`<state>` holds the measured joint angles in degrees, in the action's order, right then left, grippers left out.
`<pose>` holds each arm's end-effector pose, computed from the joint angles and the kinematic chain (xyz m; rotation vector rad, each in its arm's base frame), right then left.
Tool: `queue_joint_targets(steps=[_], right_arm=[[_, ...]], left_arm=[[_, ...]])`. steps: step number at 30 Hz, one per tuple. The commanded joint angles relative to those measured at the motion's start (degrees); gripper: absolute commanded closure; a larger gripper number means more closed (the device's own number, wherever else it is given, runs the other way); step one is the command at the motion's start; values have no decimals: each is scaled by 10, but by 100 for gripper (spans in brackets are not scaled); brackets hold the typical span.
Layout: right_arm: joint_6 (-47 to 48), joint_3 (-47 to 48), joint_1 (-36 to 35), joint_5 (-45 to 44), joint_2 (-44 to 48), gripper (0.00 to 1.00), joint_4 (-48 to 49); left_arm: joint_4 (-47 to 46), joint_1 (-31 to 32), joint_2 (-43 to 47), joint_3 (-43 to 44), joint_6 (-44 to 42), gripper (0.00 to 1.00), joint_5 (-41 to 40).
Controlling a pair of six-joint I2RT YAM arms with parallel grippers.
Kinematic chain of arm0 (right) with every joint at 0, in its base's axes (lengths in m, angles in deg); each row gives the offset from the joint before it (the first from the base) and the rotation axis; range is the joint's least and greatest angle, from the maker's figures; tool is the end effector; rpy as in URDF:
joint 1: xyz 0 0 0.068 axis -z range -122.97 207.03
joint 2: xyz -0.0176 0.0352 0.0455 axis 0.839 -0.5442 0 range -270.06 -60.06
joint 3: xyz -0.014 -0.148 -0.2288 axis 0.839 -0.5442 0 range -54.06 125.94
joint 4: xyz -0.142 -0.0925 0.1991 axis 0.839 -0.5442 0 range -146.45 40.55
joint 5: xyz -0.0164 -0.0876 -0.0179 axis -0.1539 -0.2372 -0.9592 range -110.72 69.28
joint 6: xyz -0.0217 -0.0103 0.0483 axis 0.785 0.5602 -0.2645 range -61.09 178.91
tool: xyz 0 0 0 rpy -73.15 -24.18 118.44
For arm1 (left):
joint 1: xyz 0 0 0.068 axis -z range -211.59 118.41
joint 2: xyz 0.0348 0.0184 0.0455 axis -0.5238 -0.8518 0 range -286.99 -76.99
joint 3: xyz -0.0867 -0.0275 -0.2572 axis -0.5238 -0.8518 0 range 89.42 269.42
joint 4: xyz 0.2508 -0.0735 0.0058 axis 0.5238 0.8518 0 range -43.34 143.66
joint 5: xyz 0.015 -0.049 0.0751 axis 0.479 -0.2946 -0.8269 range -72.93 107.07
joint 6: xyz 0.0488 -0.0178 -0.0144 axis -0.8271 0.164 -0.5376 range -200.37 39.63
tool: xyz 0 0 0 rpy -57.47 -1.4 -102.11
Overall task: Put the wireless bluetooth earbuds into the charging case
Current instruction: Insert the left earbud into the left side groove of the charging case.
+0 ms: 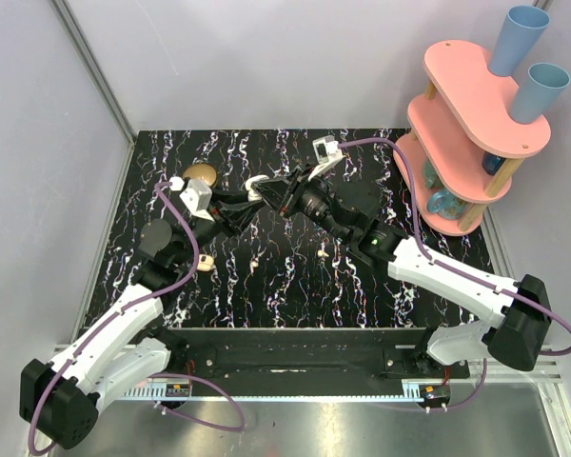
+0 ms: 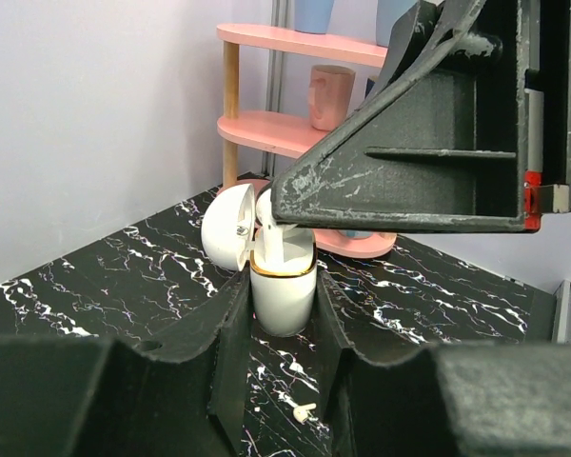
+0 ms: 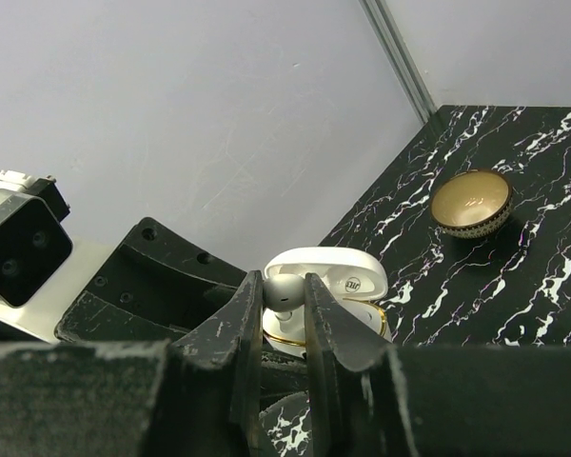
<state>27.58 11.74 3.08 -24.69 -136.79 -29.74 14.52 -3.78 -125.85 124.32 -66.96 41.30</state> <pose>0.1900 0.2569 0.3996 -0.2385 1.5071 1.1659 0.1698 -0.1061 0.3445 0.5362 1.2211 -0.8783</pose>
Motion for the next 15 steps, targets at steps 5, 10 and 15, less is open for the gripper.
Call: queue_joint_targets(steps=[5,10,15], right_arm=[[15,-13,-11,-17,12,98,7],[16,-14,-11,-24,18,85,12],[23,-2,-11,-28,17,67,12]], left_arm=[[-56,2,18,20,5,100,-33],[-55,1,21,15,4,100,-34],[-52,1,24,15,2,100,-30]])
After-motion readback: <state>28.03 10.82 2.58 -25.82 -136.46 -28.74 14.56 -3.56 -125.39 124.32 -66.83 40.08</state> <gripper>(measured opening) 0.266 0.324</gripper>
